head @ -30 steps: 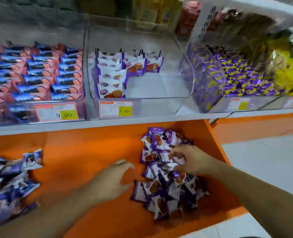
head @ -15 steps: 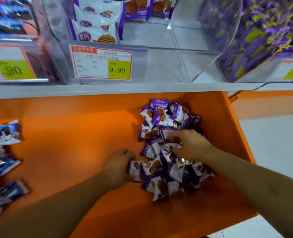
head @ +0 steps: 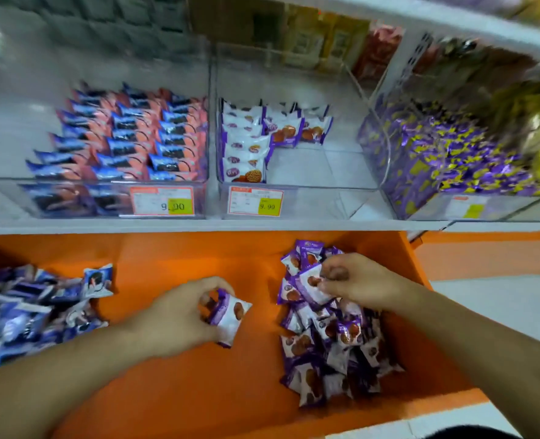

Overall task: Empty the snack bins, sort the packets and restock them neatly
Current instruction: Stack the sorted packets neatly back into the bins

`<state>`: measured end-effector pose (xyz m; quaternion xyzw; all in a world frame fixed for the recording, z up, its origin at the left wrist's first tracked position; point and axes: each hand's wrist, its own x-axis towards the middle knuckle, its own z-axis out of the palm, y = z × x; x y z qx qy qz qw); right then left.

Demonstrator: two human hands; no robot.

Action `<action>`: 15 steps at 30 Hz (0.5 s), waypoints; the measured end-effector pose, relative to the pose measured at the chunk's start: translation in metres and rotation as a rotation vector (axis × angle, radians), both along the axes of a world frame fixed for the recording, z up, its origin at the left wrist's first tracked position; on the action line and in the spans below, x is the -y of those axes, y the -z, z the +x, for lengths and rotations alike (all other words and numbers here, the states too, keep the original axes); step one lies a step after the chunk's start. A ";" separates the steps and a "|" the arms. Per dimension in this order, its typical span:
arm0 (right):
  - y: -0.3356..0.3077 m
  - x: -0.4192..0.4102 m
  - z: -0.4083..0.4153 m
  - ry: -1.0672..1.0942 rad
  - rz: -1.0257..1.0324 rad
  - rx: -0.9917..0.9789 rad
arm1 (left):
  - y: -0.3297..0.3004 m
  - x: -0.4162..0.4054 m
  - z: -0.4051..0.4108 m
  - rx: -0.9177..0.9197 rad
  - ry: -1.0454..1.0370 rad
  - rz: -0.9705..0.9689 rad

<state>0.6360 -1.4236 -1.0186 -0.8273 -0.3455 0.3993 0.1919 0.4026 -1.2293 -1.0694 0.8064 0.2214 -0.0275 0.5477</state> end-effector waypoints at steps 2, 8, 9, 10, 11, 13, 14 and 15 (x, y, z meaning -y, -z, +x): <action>-0.043 -0.010 -0.021 0.045 0.151 -0.149 | -0.042 -0.015 -0.011 -0.027 -0.063 -0.144; -0.147 -0.051 -0.098 0.132 0.489 -0.231 | -0.159 -0.041 -0.058 0.142 -0.234 -0.003; -0.156 -0.059 -0.111 0.177 0.529 -0.185 | -0.170 -0.040 -0.061 0.174 -0.256 0.009; -0.163 -0.067 -0.125 0.225 0.566 -0.144 | -0.179 -0.041 -0.066 0.223 -0.287 0.017; -0.168 -0.075 -0.137 0.271 0.595 -0.121 | -0.188 -0.040 -0.072 0.261 -0.317 0.013; -0.172 -0.089 -0.162 0.331 0.645 -0.104 | -0.195 -0.040 -0.079 0.317 -0.374 -0.044; -0.171 -0.094 -0.170 0.356 0.669 -0.106 | -0.199 -0.039 -0.080 0.329 -0.389 -0.088; -0.169 -0.098 -0.176 0.383 0.690 -0.122 | -0.202 -0.037 -0.081 0.343 -0.400 -0.123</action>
